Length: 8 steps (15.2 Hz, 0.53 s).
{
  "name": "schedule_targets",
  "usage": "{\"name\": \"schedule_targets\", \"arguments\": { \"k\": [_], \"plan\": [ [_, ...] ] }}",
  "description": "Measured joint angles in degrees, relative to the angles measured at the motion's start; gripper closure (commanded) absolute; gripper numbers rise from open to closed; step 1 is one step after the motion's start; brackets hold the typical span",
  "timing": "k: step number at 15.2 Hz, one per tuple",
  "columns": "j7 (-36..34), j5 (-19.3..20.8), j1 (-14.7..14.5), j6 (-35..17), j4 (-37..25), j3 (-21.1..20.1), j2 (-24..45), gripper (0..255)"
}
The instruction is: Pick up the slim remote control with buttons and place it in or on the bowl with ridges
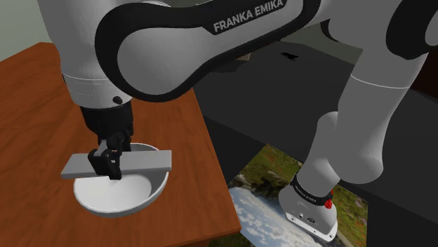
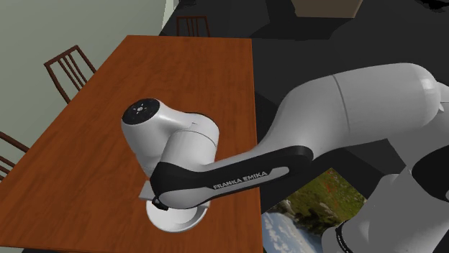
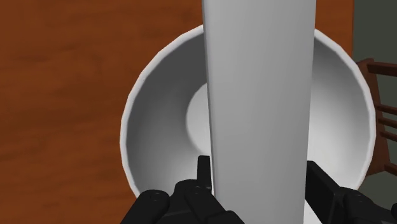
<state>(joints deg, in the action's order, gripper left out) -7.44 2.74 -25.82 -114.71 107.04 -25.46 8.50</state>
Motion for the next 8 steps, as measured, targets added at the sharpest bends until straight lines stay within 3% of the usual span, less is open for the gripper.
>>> {"name": "schedule_targets", "arguments": {
  "k": [8],
  "plan": [
    [-0.25,0.43,-0.08,-2.60,1.84,0.06,0.74,255]
  ]
}}
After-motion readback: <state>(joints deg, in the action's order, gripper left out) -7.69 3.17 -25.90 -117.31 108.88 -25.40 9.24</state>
